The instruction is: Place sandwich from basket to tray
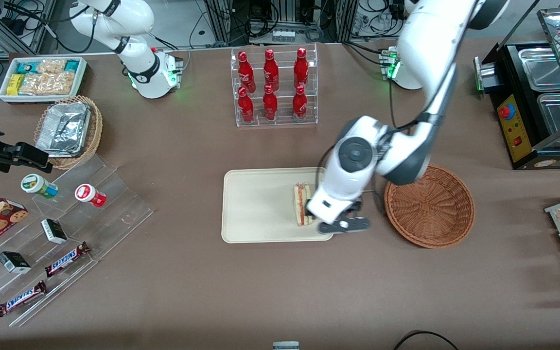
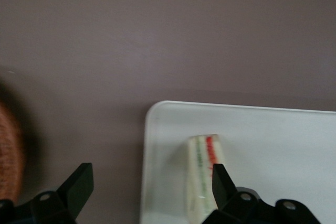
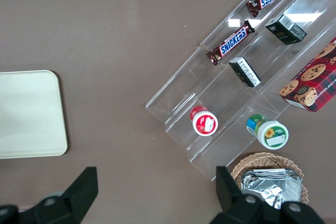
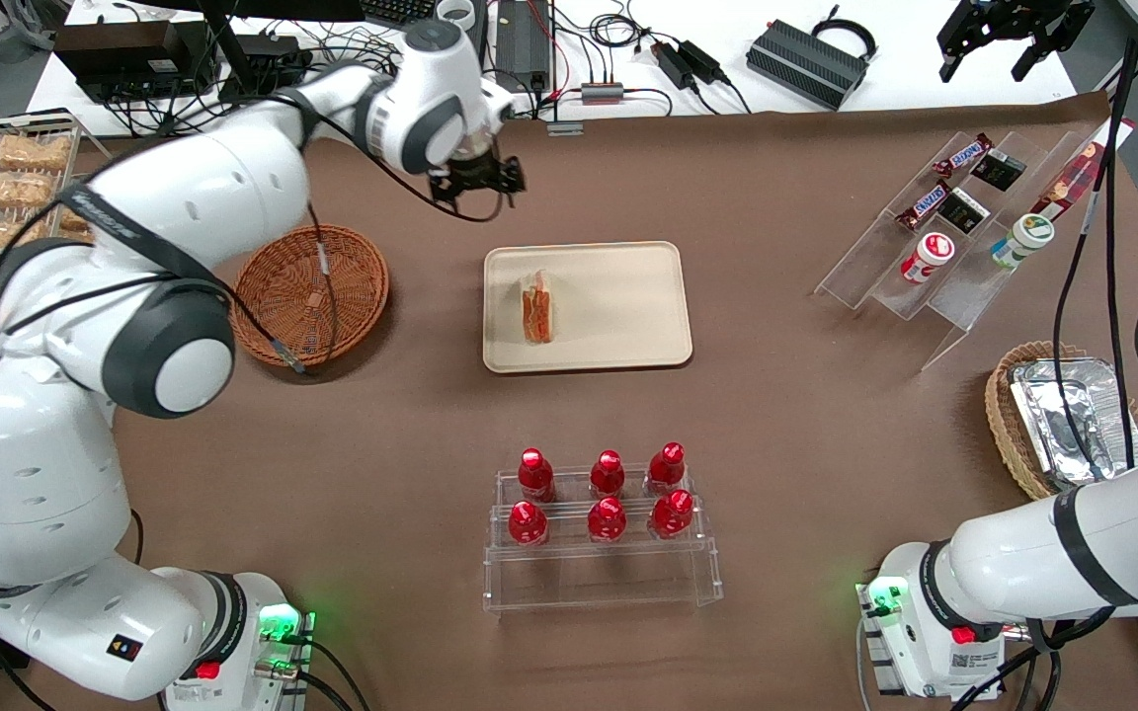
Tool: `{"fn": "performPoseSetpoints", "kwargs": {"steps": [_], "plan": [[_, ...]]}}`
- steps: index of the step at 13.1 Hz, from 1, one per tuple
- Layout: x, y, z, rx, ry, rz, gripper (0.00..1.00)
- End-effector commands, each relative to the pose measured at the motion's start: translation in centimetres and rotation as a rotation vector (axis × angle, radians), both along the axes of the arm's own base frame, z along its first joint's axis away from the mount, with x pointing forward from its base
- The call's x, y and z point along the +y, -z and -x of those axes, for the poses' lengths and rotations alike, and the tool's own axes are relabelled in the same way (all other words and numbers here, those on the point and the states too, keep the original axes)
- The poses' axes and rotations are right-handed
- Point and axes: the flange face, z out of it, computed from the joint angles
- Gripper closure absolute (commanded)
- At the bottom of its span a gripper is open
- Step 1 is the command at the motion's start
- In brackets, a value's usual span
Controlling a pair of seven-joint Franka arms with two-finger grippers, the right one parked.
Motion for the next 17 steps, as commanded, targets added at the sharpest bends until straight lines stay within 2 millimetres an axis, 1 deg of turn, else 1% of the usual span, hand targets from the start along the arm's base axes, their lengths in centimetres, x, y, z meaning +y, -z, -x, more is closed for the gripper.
{"fn": "performPoseSetpoints", "kwargs": {"steps": [1,2,3,5,8,9,10,11,12,13,14,15,16,17], "plan": [[5.6,-3.2,-1.1,0.042,-0.008,-0.02,0.0],[7.7,-4.0,-1.6,0.053,-0.021,-0.026,0.0],[9.4,-5.0,-1.9,0.063,-0.013,-0.03,0.0],[13.8,-6.3,-2.6,0.093,0.002,-0.031,0.0],[19.2,-8.5,-2.6,0.147,0.035,-0.028,0.0],[20.7,-9.7,-2.2,0.161,0.039,-0.034,0.0],[21.3,-11.0,-1.5,0.177,0.05,-0.041,0.0],[22.7,-12.3,-0.9,0.198,0.04,-0.047,0.0],[24.7,-14.2,0.0,0.215,0.025,-0.053,0.0],[25.4,-15.7,0.9,0.23,0.049,-0.058,0.0],[26.3,-17.8,1.9,0.23,0.07,-0.065,0.0],[27.9,-19.2,2.5,0.229,0.064,-0.062,0.0],[28.6,-20.5,3.3,0.228,0.066,-0.063,0.0],[28.7,-22.0,4.4,0.229,0.07,-0.067,0.0]]}}
